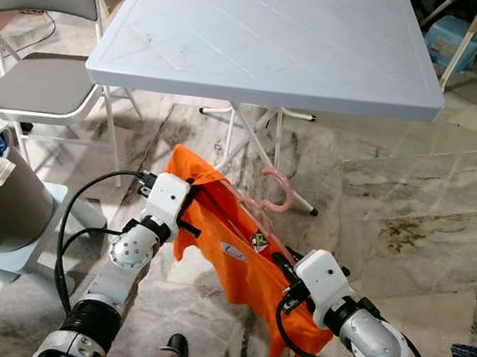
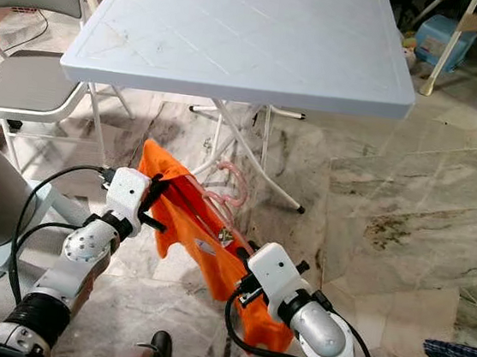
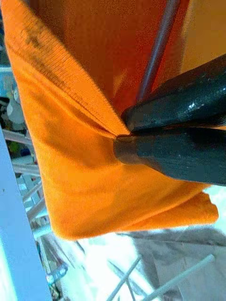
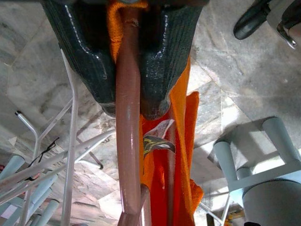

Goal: Hang hanger

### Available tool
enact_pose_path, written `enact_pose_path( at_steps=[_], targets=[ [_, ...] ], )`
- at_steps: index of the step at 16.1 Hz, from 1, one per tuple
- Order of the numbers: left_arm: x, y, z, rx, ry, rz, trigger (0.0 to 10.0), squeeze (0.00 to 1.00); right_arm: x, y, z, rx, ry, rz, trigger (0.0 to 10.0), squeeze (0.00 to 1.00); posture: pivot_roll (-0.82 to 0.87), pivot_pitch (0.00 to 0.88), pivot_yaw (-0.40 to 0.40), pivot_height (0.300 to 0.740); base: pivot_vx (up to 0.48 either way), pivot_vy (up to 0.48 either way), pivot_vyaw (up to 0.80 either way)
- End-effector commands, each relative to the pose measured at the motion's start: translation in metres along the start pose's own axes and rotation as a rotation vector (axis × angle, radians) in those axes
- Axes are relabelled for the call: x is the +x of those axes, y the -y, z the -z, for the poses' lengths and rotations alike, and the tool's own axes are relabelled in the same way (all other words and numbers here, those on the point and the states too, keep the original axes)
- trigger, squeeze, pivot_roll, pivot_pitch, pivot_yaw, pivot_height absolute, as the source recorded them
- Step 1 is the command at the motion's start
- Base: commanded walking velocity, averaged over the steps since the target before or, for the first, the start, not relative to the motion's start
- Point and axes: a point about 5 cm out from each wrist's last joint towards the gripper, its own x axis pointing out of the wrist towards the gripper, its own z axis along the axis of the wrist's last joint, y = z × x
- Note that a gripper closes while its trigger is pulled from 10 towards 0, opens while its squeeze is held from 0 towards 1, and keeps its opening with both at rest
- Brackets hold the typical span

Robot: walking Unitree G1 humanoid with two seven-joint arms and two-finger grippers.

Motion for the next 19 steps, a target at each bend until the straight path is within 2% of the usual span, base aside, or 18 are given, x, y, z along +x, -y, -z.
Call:
enact_pose_path(
  at_steps=[1,6,9,11,14,17,18,19],
  targets=[
    [-0.005,-0.015,0.008,0.026,-0.043,-0.071,0.0,0.0,-0.002,0.004,-0.003,-0.001,0.028,0.026,10.0,0.0,0.0,0.262,0.048,0.74,0.0,0.0,0.0],
    [-0.005,-0.04,0.0,0.118,-0.014,-0.227,0.0,0.0,-0.01,0.026,0.029,-0.248,-0.176,0.144,10.0,0.0,0.01,0.264,0.045,0.74,0.0,0.0,0.0],
    [-0.005,-0.045,-0.002,0.139,-0.01,-0.259,0.0,0.0,-0.02,0.049,0.045,-0.297,-0.294,0.252,10.0,0.0,0.01,0.265,0.042,0.74,0.0,0.0,0.0],
    [-0.006,-0.048,0.001,0.133,-0.033,-0.283,0.0,0.0,-0.027,0.065,0.051,-0.335,-0.317,0.283,10.0,0.0,0.01,0.265,0.043,0.74,0.0,0.0,0.0],
    [-0.009,-0.055,0.004,0.138,-0.053,-0.304,0.0,0.0,-0.043,0.08,0.055,-0.385,-0.33,0.21,10.0,0.0,0.01,0.266,0.044,0.74,0.0,0.0,0.0],
    [-0.009,-0.062,0.005,0.131,-0.073,-0.327,0.0,0.0,-0.067,0.093,0.057,-0.395,-0.339,0.102,10.0,0.0,0.01,0.266,0.049,0.74,0.0,0.0,0.0],
    [-0.009,-0.064,0.006,0.135,-0.083,-0.331,0.0,0.0,-0.08,0.099,0.056,-0.424,-0.339,0.053,10.0,0.0,0.01,0.269,0.051,0.74,0.0,0.0,0.0],
    [-0.009,-0.065,0.006,0.134,-0.086,-0.333,0.0,0.0,-0.083,0.1,0.055,-0.426,-0.331,0.045,10.0,0.0,0.01,0.271,0.052,0.74,0.0,0.0,0.0]
  ],
)
